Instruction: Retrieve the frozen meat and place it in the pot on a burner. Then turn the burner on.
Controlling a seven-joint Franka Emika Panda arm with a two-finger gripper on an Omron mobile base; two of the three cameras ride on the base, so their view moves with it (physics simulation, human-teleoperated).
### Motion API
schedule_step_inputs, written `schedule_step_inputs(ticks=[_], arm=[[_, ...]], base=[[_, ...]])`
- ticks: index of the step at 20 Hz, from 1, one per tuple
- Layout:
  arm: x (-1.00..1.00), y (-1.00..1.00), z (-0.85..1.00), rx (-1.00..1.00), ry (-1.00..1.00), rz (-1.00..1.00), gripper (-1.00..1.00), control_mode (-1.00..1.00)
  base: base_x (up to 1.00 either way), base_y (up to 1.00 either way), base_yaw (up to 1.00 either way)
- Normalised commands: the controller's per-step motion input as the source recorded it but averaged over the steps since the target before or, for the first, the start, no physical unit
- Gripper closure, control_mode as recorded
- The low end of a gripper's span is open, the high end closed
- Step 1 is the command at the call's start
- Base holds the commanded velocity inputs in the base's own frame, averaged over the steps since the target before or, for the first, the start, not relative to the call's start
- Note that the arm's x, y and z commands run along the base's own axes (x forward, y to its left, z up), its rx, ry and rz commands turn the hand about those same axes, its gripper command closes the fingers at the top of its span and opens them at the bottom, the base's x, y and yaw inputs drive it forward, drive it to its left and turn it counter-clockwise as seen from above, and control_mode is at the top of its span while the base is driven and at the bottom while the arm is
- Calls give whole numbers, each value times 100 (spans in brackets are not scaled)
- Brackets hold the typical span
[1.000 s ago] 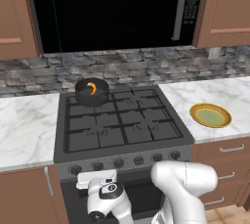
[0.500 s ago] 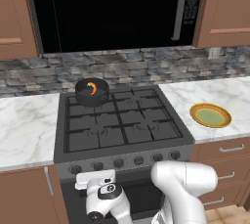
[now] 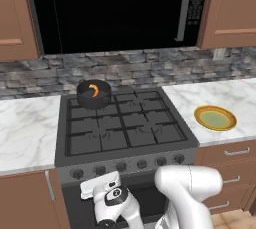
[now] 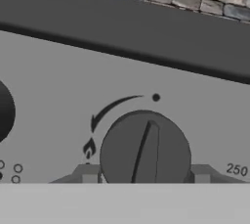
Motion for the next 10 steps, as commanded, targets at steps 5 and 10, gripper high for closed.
schedule_step_inputs(ticks=[5, 10], arm=[[0, 0, 0, -21, 0, 13, 100, -100], [0, 0, 0, -32, 0, 14, 100, -100]], base=[[0, 0, 0], [0, 0, 0]])
